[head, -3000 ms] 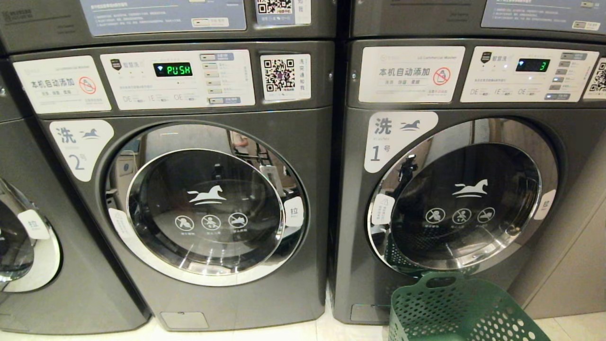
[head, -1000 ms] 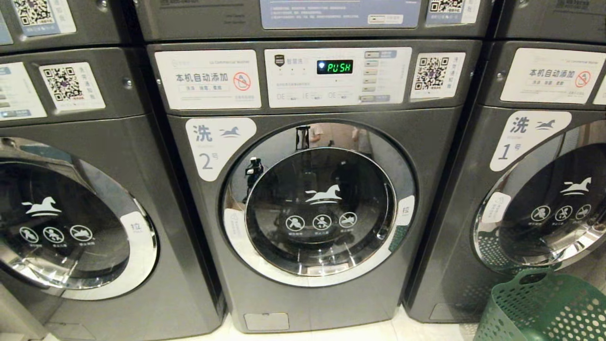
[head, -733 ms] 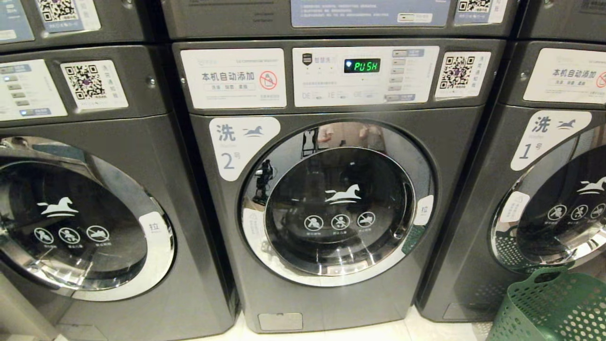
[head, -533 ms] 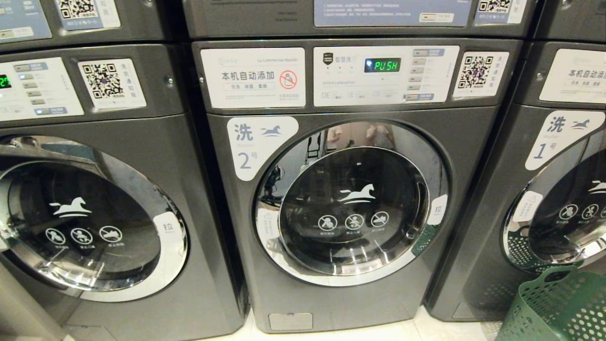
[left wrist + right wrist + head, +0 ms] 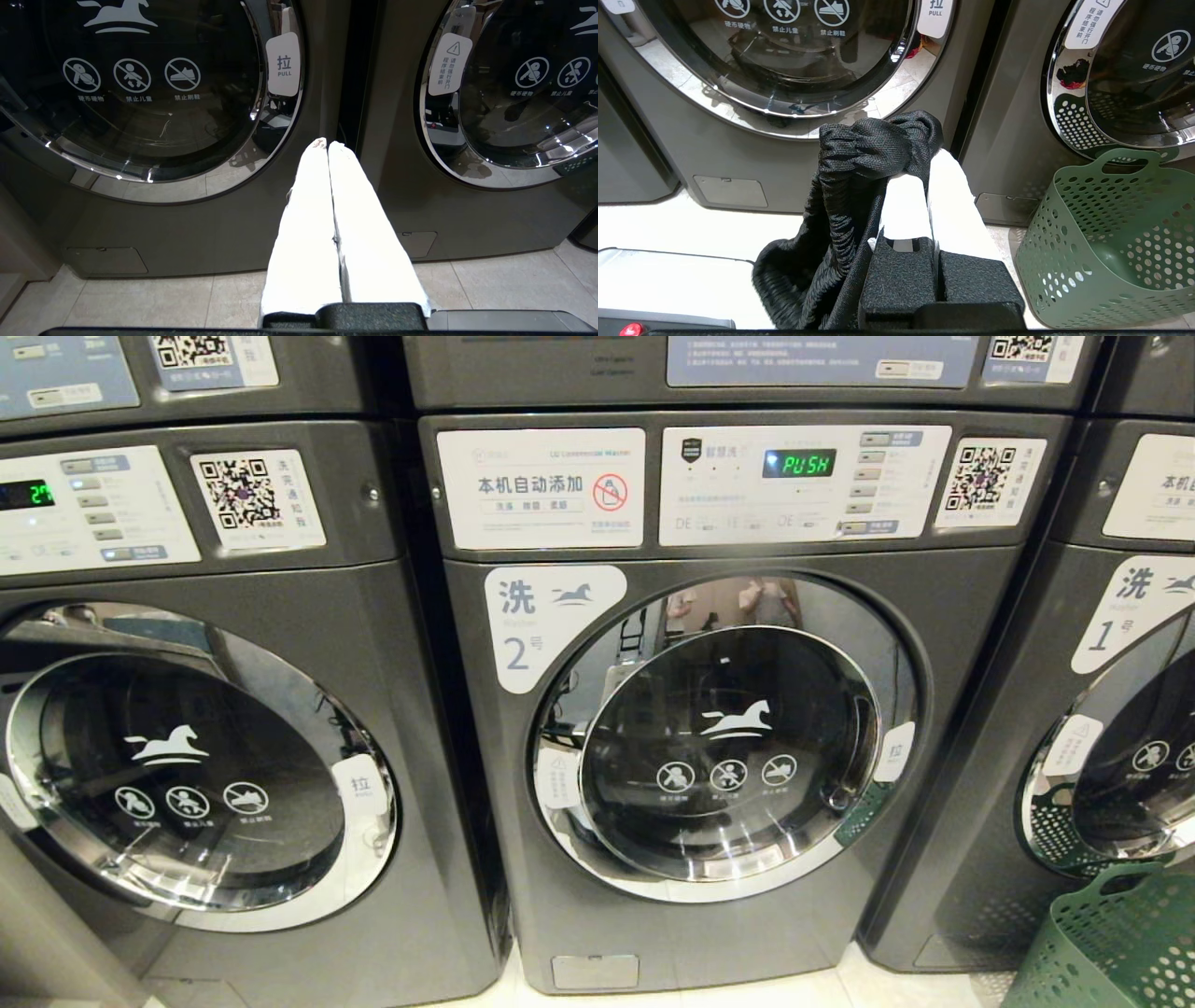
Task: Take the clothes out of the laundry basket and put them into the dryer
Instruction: Put the clothes in the dryer
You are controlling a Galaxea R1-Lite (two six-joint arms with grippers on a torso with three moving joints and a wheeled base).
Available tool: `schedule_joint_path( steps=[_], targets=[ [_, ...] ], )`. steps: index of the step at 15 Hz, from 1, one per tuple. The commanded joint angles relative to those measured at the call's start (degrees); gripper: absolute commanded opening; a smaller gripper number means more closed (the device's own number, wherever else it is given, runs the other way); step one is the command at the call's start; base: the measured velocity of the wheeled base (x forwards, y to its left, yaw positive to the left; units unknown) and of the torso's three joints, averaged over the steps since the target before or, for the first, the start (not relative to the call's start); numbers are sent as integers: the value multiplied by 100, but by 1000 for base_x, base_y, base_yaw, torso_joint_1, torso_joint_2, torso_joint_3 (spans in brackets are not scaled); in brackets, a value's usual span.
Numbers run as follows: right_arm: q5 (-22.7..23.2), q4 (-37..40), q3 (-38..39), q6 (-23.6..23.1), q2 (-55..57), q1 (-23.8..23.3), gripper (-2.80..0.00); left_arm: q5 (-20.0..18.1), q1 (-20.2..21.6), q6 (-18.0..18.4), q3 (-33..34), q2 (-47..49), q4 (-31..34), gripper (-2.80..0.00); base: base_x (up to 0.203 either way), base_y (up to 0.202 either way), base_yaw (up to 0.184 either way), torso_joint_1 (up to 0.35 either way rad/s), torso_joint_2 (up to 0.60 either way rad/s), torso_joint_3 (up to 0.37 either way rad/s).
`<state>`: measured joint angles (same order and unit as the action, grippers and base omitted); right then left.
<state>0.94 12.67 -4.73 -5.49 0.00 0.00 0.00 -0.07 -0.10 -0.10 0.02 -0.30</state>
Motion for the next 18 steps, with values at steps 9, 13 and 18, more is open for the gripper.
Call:
schedule_joint_path(
  steps=[9, 13, 18],
  targets=[
    [3, 8, -2, -5, 0, 0, -280, 9, -1, 10, 1, -2, -5, -280, 144, 0, -1, 3, 2, 2],
    [3, 8, -2, -5, 0, 0, -280, 9, -1, -2, 1, -2, -5, -280, 168, 0, -1, 6, 1, 4],
    [3, 8, -2, -5, 0, 0, -280, 9, -1, -8, 1, -2, -5, -280, 0, 0, 0, 0, 0, 0]
  ],
)
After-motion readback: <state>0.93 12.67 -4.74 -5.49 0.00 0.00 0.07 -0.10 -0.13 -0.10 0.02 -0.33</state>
